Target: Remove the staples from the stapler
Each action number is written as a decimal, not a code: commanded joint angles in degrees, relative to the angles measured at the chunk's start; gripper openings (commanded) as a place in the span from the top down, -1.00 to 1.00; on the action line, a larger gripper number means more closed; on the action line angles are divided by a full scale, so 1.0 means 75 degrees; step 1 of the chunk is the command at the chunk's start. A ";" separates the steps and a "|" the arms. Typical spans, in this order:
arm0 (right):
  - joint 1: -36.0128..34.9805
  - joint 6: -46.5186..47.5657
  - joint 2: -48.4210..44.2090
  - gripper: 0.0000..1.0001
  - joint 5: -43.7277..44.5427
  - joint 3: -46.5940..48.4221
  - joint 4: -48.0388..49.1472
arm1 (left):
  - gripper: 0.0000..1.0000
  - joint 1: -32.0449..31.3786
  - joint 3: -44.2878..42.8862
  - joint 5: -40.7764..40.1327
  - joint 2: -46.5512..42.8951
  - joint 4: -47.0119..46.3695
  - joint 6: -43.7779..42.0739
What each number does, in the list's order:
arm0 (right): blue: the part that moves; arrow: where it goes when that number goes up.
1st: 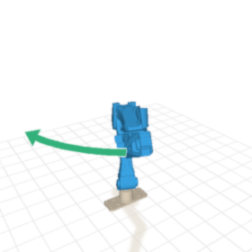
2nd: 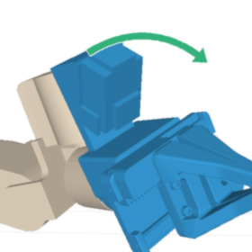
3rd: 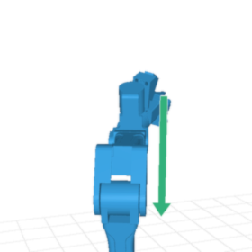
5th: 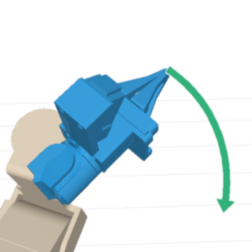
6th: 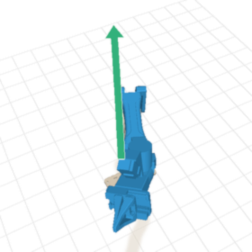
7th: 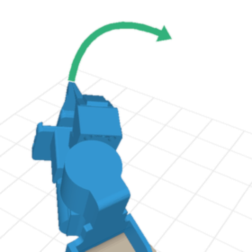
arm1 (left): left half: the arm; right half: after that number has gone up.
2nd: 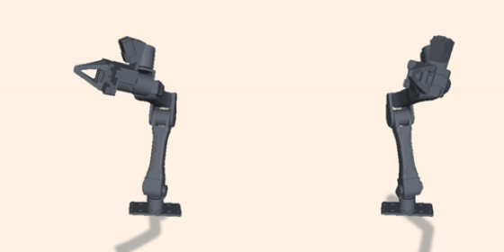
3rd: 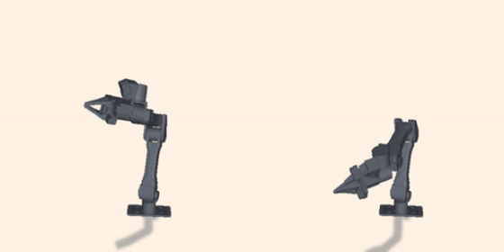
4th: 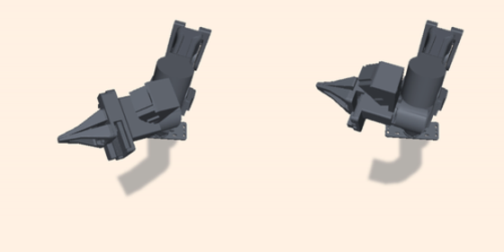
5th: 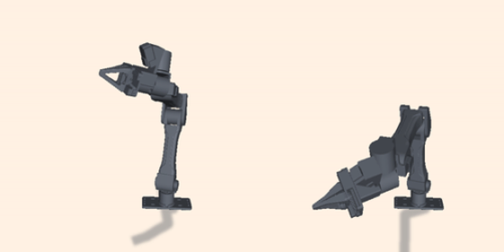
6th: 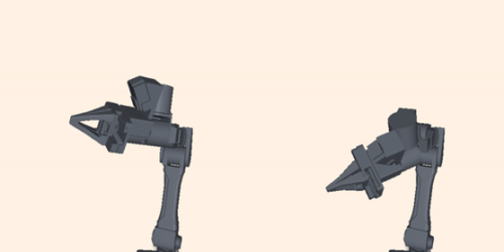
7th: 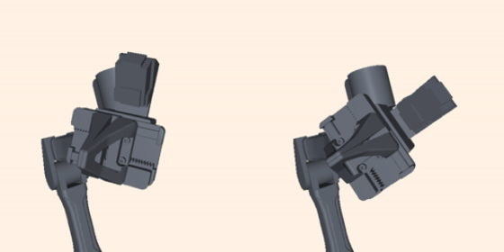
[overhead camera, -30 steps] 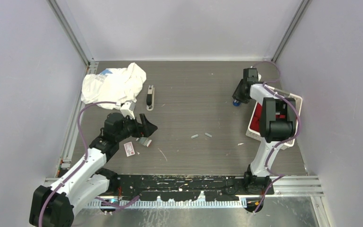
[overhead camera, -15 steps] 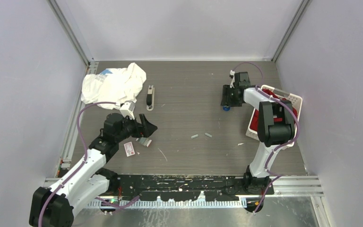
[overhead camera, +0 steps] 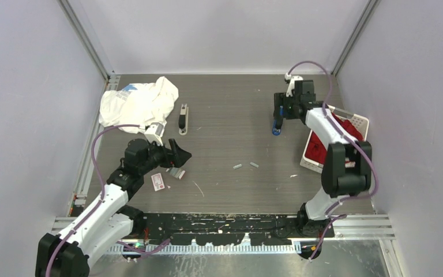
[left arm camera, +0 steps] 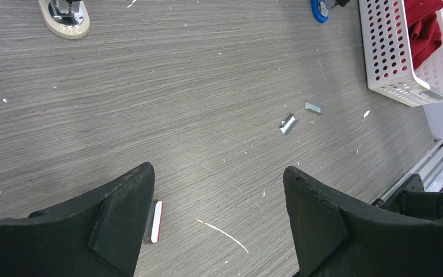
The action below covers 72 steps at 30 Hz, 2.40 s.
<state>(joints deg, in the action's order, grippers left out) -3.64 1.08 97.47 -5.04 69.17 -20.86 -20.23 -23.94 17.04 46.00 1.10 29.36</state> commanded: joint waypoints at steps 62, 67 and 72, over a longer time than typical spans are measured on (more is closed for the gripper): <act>-0.0100 -0.0783 -0.1893 0.98 -0.4038 -0.1118 0.1540 | -0.65 -0.0041 0.0759 0.2409 -0.0306 -0.3651 0.2006; -0.0101 -0.2098 -0.2148 0.98 -0.5956 -0.1737 0.2904 | -0.70 -0.0523 0.0971 0.2107 -0.0611 -0.4857 0.2506; -0.0188 -0.3527 -0.2447 0.98 -0.7105 -0.2459 0.4654 | -0.73 -0.1060 0.0956 0.1601 -0.0321 -0.5829 0.2700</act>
<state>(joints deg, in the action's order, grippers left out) -4.49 -14.57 84.14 -45.21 52.23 -3.20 -25.80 -16.49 31.40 42.48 -30.72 46.81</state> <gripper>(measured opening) 0.392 0.864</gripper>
